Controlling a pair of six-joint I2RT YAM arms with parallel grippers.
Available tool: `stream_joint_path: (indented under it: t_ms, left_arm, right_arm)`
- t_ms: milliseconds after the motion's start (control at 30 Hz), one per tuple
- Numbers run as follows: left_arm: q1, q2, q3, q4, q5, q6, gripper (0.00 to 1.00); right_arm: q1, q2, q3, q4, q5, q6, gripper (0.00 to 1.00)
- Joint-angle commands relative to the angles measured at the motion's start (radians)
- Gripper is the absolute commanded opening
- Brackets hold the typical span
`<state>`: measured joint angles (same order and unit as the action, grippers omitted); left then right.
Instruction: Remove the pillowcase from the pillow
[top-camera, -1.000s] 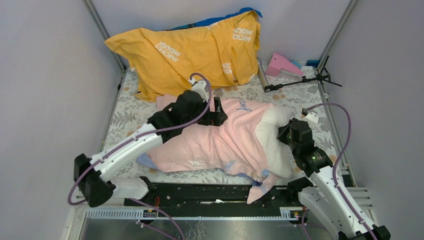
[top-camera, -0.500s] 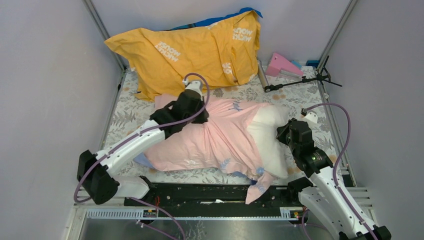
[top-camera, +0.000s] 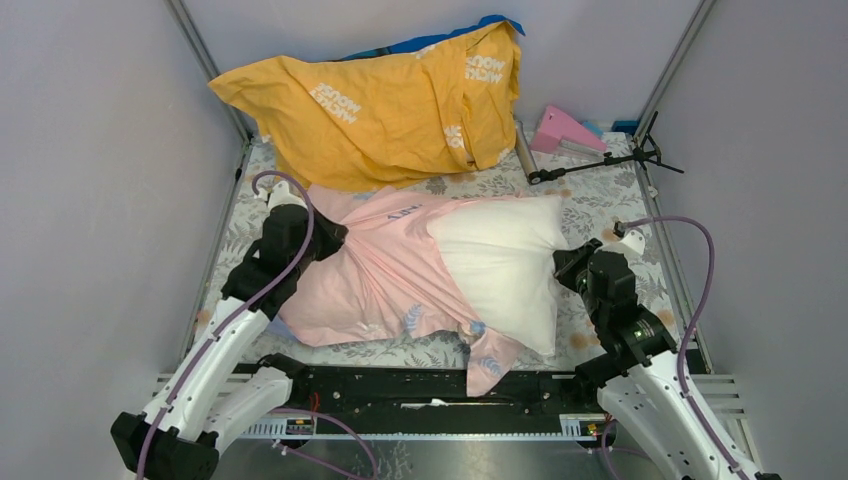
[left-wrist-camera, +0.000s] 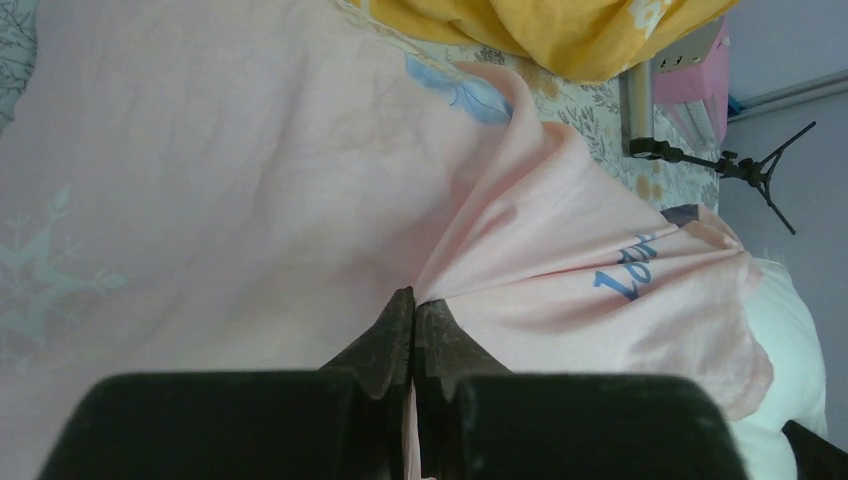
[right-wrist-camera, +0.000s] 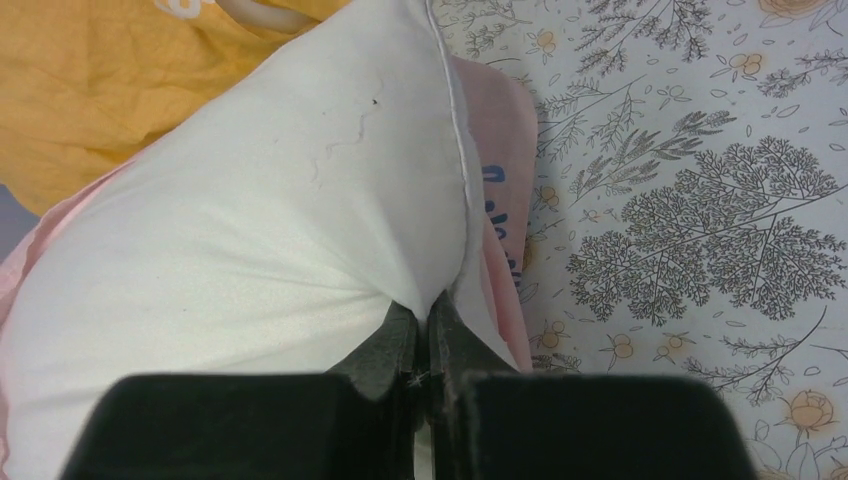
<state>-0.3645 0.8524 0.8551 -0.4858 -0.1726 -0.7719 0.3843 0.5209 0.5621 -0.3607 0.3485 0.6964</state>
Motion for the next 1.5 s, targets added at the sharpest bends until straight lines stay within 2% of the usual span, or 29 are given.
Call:
stream_joint_path:
  t_ms: [0, 67, 167, 267, 367, 400, 467, 533, 633, 700, 767, 867, 1067, 1167, 1267, 1467]
  left_arm:
    - [0.09, -0.067, -0.009, -0.01, -0.351, -0.032, 0.0]
    - [0.09, -0.073, -0.012, 0.016, -0.317, -0.015, 0.0]
    - [0.09, -0.044, -0.018, 0.129, -0.059, 0.06, 0.0]
    - [0.087, 0.029, 0.019, 0.151, 0.149, 0.057, 0.0]
    - [0.072, 0.07, 0.059, 0.146, 0.253, 0.082, 0.17]
    - [0.063, 0.072, 0.068, 0.145, 0.278, 0.09, 0.26]
    - [0.024, 0.07, 0.092, 0.147, 0.342, 0.111, 0.49]
    - [-0.057, 0.068, 0.117, 0.15, 0.383, 0.124, 0.64]
    - [-0.279, 0.076, 0.152, 0.159, 0.303, 0.121, 0.79]
    - [-0.456, 0.097, 0.174, 0.166, 0.167, 0.109, 0.86]
    - [-0.6, 0.127, 0.191, 0.164, 0.058, 0.092, 0.98]
    - [-0.762, 0.16, 0.199, 0.162, -0.054, 0.047, 0.99]
    - [-1.022, 0.299, 0.17, 0.276, -0.145, -0.033, 0.99]
    - [-1.119, 0.363, 0.135, 0.373, -0.211, -0.112, 0.99]
    - [-1.145, 0.399, 0.066, 0.5, -0.219, -0.187, 0.97]
    - [-1.14, 0.486, 0.057, 0.459, -0.267, -0.221, 0.95]
  right_arm:
    - [-0.038, -0.058, 0.033, -0.102, 0.39, 0.015, 0.0]
    - [-0.038, -0.093, 0.017, -0.034, 0.335, 0.005, 0.0]
    - [-0.037, -0.08, 0.005, 0.068, 0.191, 0.021, 0.0]
    - [-0.038, 0.0, 0.041, 0.087, 0.105, 0.104, 0.0]
    - [-0.038, 0.044, 0.039, 0.162, 0.035, 0.191, 0.0]
    - [-0.038, 0.052, 0.032, 0.196, 0.014, 0.215, 0.0]
    - [-0.038, 0.074, 0.03, 0.253, -0.026, 0.256, 0.0]
    - [-0.038, 0.105, 0.034, 0.298, -0.059, 0.283, 0.0]
    - [-0.037, 0.17, 0.057, 0.334, -0.102, 0.298, 0.0]
    - [-0.038, 0.206, 0.069, 0.346, -0.122, 0.302, 0.0]
    - [-0.037, 0.223, 0.071, 0.35, -0.131, 0.303, 0.0]
    - [-0.038, 0.22, 0.071, 0.351, -0.126, 0.3, 0.0]
    - [-0.038, 0.196, 0.065, 0.35, -0.088, 0.26, 0.0]
    - [-0.038, 0.193, 0.073, 0.343, -0.085, 0.242, 0.0]
    - [-0.038, 0.185, 0.079, 0.331, -0.081, 0.235, 0.0]
    - [-0.038, 0.149, 0.074, 0.303, -0.074, 0.227, 0.0]
